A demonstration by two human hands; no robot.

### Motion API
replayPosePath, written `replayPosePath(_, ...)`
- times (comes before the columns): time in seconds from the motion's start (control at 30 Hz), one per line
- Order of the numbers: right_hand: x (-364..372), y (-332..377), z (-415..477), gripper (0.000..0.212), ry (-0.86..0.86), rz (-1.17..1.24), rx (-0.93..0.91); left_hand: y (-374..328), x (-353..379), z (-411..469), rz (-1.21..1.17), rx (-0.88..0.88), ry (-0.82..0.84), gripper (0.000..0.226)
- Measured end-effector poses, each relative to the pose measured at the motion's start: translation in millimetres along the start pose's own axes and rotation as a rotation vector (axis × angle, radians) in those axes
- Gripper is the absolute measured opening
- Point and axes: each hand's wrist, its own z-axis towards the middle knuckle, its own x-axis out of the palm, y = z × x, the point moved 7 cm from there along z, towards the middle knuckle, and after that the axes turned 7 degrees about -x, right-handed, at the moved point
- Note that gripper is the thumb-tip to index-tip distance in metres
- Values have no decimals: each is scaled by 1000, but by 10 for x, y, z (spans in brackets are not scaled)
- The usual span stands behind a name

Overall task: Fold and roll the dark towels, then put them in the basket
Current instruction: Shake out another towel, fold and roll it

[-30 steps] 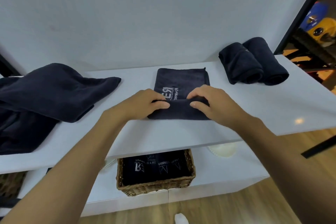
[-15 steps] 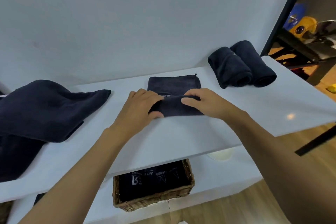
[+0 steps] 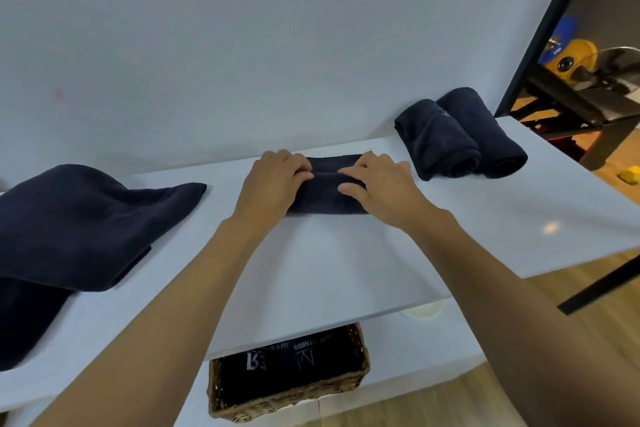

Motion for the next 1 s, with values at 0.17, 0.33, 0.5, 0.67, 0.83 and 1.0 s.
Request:
replayPosePath(0.17, -62, -2, -15, 24, -138, 125, -4, -27, 91, -235, 106, 173, 76, 56)
replayPosePath(0.33, -17, 77, -305, 48, -23, 108, -180, -42, 3, -168, -73, 66, 286, 33)
replayPosePath(0.5, -72, -2, -180, 29, 140, 449, -81, 54, 75, -92, -216, -38, 588, 7)
replayPosePath(0.67, -155, 113, -165, 39, -223, 38, -238, 133, 158, 81, -189, -131, 505, 39)
replayPosePath(0.83, 35, 33, -37, 47, -83, -18, -265, -40, -41, 35, 91, 87, -59, 37)
replayPosePath(1.0, -34, -44, 208, 52, 45, 256, -123, -2, 189, -102, 271, 193, 38, 64)
